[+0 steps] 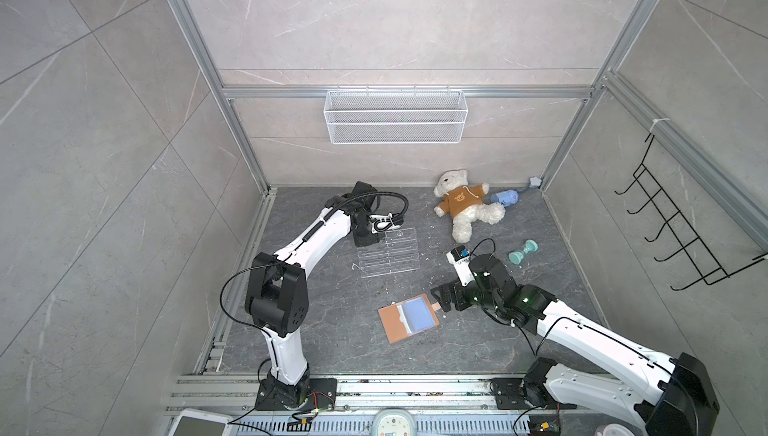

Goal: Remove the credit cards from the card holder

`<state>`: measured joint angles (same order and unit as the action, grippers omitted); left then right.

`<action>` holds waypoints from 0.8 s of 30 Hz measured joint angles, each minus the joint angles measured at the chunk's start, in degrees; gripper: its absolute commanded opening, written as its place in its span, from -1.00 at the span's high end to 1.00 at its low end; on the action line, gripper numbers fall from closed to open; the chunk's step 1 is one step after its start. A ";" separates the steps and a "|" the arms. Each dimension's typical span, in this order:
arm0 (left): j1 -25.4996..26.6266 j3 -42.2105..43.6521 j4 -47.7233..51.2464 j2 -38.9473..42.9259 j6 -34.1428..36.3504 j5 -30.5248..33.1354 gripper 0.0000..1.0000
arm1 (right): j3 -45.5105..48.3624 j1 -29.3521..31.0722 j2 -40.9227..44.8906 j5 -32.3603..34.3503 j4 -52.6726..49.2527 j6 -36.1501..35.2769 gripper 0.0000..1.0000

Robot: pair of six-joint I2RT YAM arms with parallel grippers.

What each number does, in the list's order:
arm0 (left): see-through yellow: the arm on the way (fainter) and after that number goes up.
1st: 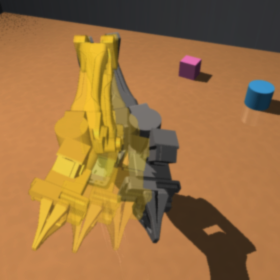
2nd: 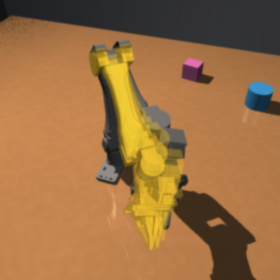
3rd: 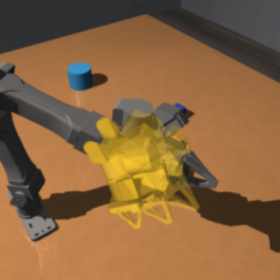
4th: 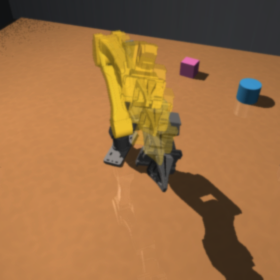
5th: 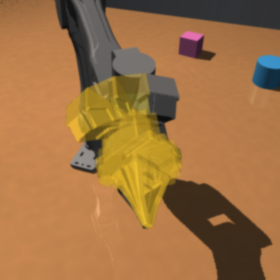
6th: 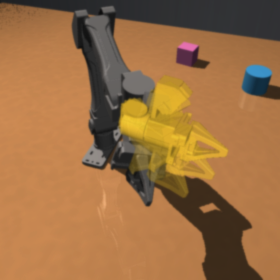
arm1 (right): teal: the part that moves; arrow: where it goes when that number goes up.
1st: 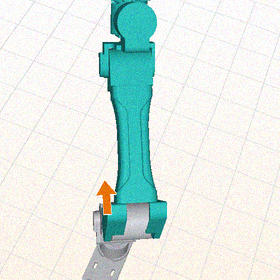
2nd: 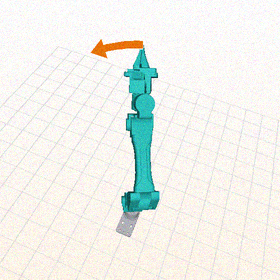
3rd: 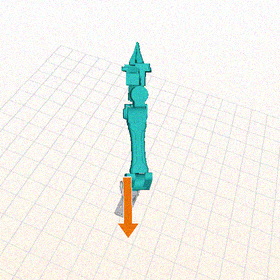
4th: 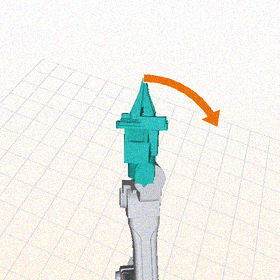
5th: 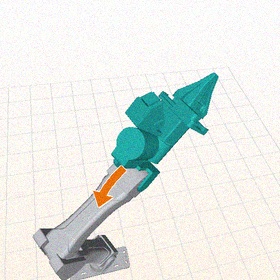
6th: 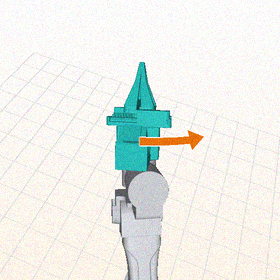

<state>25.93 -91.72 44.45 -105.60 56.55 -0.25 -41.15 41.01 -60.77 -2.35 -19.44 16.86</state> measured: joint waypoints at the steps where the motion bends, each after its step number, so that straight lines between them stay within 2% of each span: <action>1: 0.00 0.00 0.00 -0.09 -0.07 0.04 0.90 | 0.00 0.00 -0.02 -0.02 0.00 -0.02 -0.99; 5: 0.00 0.00 0.00 -0.22 -0.24 0.13 0.84 | 0.00 0.00 -0.04 -0.04 0.00 0.00 -0.99; 11: -0.02 0.00 -0.02 -0.26 -0.83 0.22 0.60 | 0.00 0.00 -0.31 -0.48 0.00 -0.02 -0.99; 24: -0.11 0.00 -0.09 -0.63 -1.79 1.03 0.57 | 0.00 0.00 -0.61 -1.53 0.00 -0.02 -1.00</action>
<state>25.82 -91.72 44.36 -106.24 54.76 0.78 -41.15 41.01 -61.39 -3.88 -19.44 16.84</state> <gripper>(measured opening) 0.217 0.996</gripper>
